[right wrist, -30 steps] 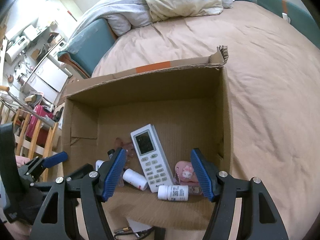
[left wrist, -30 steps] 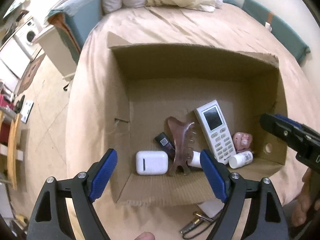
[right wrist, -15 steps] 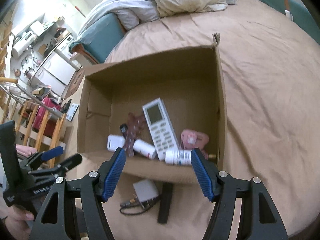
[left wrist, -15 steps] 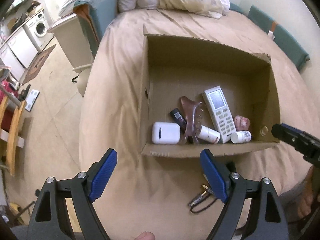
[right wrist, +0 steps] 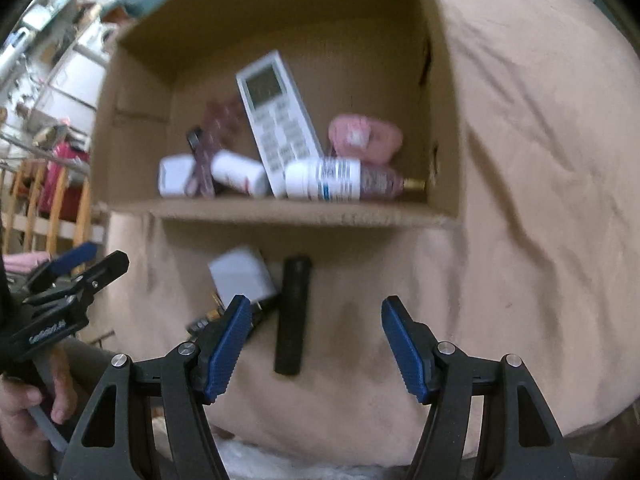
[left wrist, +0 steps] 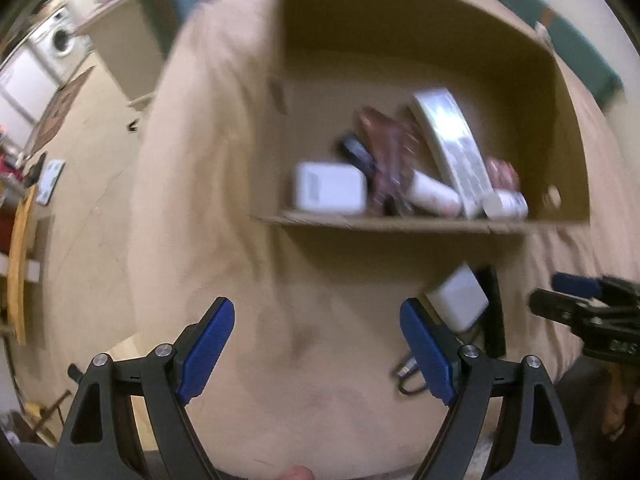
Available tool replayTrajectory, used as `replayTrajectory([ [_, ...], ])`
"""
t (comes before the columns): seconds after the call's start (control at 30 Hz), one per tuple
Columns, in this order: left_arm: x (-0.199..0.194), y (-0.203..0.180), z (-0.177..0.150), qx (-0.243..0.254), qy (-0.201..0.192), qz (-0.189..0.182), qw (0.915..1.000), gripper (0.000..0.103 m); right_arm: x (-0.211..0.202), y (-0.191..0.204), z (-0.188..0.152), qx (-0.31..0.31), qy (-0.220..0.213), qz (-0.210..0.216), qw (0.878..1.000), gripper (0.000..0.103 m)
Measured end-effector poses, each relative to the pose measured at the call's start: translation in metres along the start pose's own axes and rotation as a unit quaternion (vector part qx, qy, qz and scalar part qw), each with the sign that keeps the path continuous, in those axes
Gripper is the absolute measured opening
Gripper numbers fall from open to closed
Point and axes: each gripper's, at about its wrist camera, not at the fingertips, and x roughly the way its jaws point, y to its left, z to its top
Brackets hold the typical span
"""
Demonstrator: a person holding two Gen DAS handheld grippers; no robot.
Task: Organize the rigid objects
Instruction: 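Grasp the white charger block with the left tool while the right tool grasps the black flashlight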
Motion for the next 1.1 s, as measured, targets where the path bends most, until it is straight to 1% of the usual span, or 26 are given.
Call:
replayTrajectory([
  [0.07,0.004,-0.016,-0.002,0.029,0.002,-0.005,0.9996,0.083,0.013,0.0,-0.002,0.0,0.023,-0.006,1.0,0.071],
  [0.1,0.005,-0.025,-0.002,0.046,0.001,-0.001,0.9989,0.083,0.018,0.001,-0.003,-0.003,0.031,-0.008,0.999,0.067],
  [0.13,0.005,-0.035,-0.003,0.068,-0.005,0.009,0.9976,0.083,0.024,0.002,-0.004,-0.004,0.04,-0.002,0.999,0.06],
  [0.17,0.004,-0.047,-0.005,0.099,-0.016,0.022,0.9947,0.083,0.029,0.002,-0.005,-0.003,0.051,0.005,0.999,0.045],
  [0.2,0.005,-0.058,-0.007,0.125,-0.02,0.026,0.9916,0.083,0.035,0.002,-0.005,-0.002,0.06,0.007,0.998,0.043],
  [0.23,0.007,-0.07,-0.009,0.155,-0.018,0.023,0.9875,0.083,0.038,0.002,-0.006,-0.004,0.064,0.004,0.998,0.043],
  [0.3,0.013,-0.084,-0.012,0.189,-0.013,0.019,0.9817,0.083,0.042,0.003,-0.004,-0.005,0.067,0.007,0.998,0.043],
  [0.37,0.024,-0.096,-0.014,0.216,-0.004,0.025,0.976,0.083,0.044,0.003,-0.003,-0.005,0.067,0.009,0.998,0.043],
  [0.53,0.043,-0.108,-0.011,0.226,0.021,-0.003,0.974,0.082,0.049,0.004,0.001,-0.004,0.074,0.014,0.997,0.043],
  [0.57,0.046,-0.111,-0.011,0.23,0.023,-0.008,0.9729,0.08,0.05,0.003,0.001,-0.003,0.076,0.015,0.997,0.043],
  [0.67,0.052,-0.117,-0.009,0.245,0.014,-0.01,0.9693,0.077,0.051,-0.001,0.004,0.004,0.077,0.02,0.997,0.043],
  [0.73,0.055,-0.12,-0.008,0.246,0.019,-0.033,0.9686,0.064,0.051,-0.006,0.003,0.011,0.077,0.024,0.997,0.043],
  [0.77,0.055,-0.121,-0.007,0.244,0.023,-0.053,0.9682,0.051,0.05,-0.006,0.004,0.014,0.077,0.025,0.997,0.043],
  [0.8,0.055,-0.122,-0.007,0.243,0.025,-0.064,0.9676,0.044,0.048,-0.01,0.004,0.017,0.076,0.027,0.997,0.043],
  [0.87,0.053,-0.124,-0.01,0.249,0.021,-0.063,0.9663,0.042,0.046,-0.015,0.005,0.02,0.077,0.029,0.996,0.043],
  [0.93,0.052,-0.124,-0.01,0.245,0.021,-0.067,0.967,0.041,0.046,-0.017,0.006,0.02,0.077,0.028,0.996,0.043],
  [1.07,0.041,-0.104,-0.004,0.211,0.022,-0.084,0.9736,0.04,0.042,-0.022,0.009,0.02,0.075,0.026,0.997,0.043],
  [1.1,0.036,-0.096,-0.003,0.198,0.021,-0.089,0.9759,0.04,0.044,-0.016,0.008,0.02,0.074,0.025,0.997,0.043],
])
